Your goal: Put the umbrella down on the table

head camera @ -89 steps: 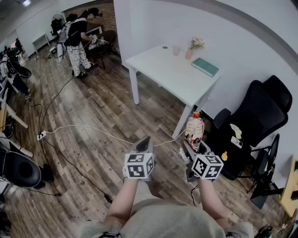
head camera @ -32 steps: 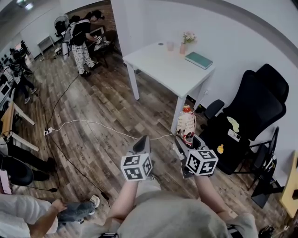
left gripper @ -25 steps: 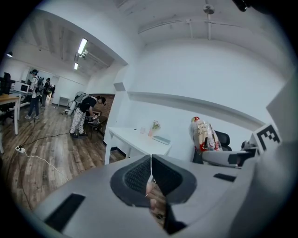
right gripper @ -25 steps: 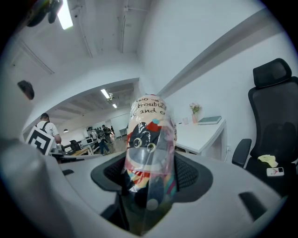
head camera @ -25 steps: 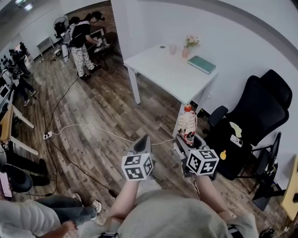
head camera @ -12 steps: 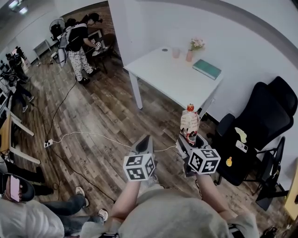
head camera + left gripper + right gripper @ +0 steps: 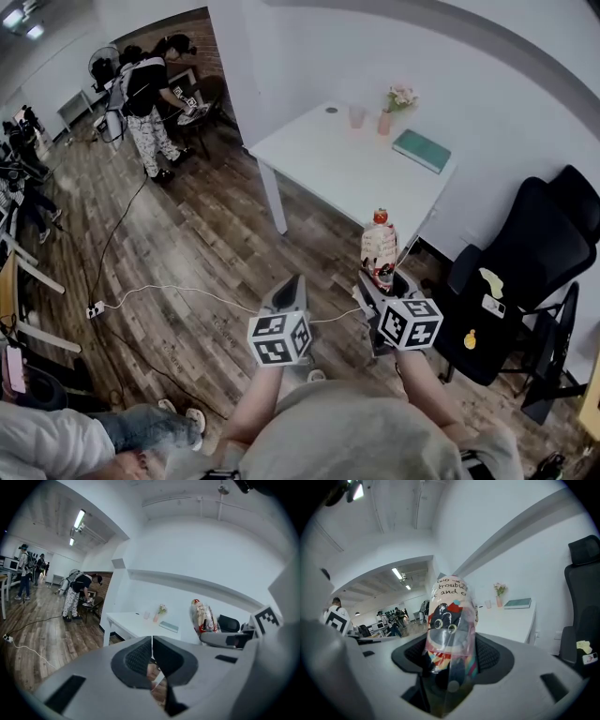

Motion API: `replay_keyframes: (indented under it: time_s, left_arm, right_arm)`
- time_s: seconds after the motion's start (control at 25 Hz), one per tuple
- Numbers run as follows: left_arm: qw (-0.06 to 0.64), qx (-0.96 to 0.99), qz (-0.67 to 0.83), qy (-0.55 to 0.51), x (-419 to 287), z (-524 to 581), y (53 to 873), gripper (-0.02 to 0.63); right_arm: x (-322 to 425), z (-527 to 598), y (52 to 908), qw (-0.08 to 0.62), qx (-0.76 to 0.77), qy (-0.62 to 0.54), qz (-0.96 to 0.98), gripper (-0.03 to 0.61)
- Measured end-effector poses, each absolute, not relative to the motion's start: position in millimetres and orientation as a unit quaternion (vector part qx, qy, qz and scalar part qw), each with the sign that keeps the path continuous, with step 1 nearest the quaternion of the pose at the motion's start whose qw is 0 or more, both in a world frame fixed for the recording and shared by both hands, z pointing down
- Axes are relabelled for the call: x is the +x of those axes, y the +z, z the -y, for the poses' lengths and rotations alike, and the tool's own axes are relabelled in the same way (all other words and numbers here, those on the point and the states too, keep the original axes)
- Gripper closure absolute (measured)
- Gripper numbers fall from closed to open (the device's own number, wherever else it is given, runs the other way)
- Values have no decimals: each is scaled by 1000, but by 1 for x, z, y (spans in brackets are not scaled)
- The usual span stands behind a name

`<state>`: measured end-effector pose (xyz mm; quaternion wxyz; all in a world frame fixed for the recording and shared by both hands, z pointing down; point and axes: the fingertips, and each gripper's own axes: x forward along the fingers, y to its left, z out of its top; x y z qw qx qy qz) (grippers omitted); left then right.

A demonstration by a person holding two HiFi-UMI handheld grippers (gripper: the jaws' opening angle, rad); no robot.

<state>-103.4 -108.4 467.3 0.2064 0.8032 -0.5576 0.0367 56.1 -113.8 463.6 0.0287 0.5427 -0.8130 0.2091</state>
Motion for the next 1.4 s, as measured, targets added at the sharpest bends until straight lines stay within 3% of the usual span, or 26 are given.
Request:
replay_keyframes:
  time_s: [0.68, 1.4]
  left_arm:
    - [218, 806, 549, 39, -144, 202, 483, 603]
    - [225, 791, 567, 45, -138, 280, 505, 603]
  right_arm:
    - [18, 207, 475, 36, 553, 209, 806, 307]
    - [39, 296, 491, 43, 553, 208, 806, 307]
